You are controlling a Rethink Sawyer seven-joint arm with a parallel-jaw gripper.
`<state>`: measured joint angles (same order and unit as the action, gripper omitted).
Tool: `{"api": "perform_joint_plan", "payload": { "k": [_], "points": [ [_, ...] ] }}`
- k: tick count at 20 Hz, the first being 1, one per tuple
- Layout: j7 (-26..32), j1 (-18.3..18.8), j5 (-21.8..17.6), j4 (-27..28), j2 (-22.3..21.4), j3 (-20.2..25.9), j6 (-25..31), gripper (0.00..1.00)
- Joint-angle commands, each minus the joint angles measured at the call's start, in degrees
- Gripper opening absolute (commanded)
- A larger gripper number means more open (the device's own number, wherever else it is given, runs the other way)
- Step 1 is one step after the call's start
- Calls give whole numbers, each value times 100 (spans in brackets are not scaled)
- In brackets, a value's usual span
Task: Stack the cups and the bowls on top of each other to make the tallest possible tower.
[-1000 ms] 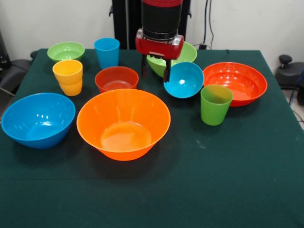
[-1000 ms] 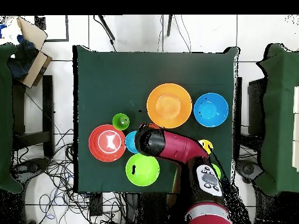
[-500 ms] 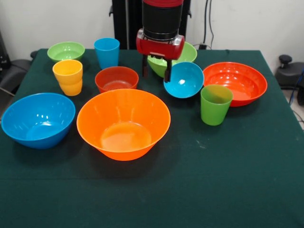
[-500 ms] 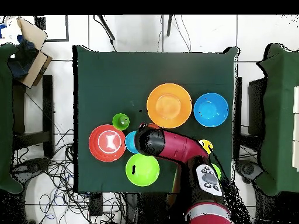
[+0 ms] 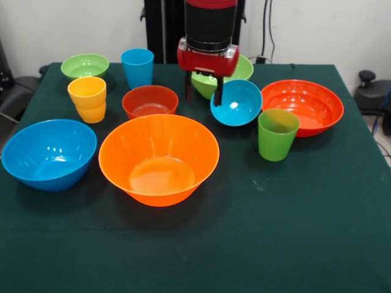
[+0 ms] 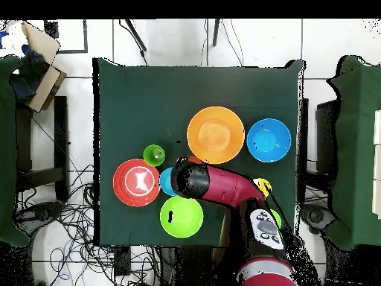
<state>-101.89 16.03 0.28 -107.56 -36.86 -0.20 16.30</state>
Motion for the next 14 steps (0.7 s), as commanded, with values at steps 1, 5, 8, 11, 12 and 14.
{"api": "perform_joint_plan", "payload": {
  "k": [1, 5, 8, 11, 12, 14],
  "points": [
    [100, 101, -401, 348, 73, 578, 401, 100],
    [176, 134, -467, 393, 19, 642, 485, 100],
    [342, 368, -640, 97, -141, 894, 233, 100],
    [331, 424, -834, -151, -336, 1104, 15, 100],
    [305, 424, -859, -171, -357, 1159, 22, 100],
    [102, 251, -833, -232, -619, 1056, 153, 100]
  ]
}}
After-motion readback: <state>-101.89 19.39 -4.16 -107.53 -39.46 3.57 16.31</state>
